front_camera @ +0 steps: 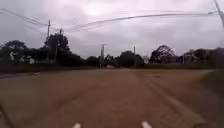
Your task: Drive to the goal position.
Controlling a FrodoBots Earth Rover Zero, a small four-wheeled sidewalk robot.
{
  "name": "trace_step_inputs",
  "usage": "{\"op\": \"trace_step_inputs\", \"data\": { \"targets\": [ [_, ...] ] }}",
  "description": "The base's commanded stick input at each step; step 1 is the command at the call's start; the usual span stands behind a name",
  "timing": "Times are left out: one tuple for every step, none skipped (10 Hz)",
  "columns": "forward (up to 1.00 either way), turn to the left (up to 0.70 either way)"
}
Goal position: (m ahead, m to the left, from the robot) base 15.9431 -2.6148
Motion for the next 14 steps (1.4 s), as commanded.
{"op": "trace_step_inputs", "data": {
  "targets": [
    [0.70, -0.35],
    [0.70, -0.35],
    [0.70, -0.35],
    [0.70, -0.35],
    [0.70, 0.18],
    [0.70, 0.15],
    [0.70, 0.13],
    [0.70, 0.06],
    [0.70, 0.05],
    [0.70, -0.04],
    [0.70, -0.22],
    [0.70, -0.35],
    [0.70, -0.35],
    [0.70, -0.35]
  ]
}}
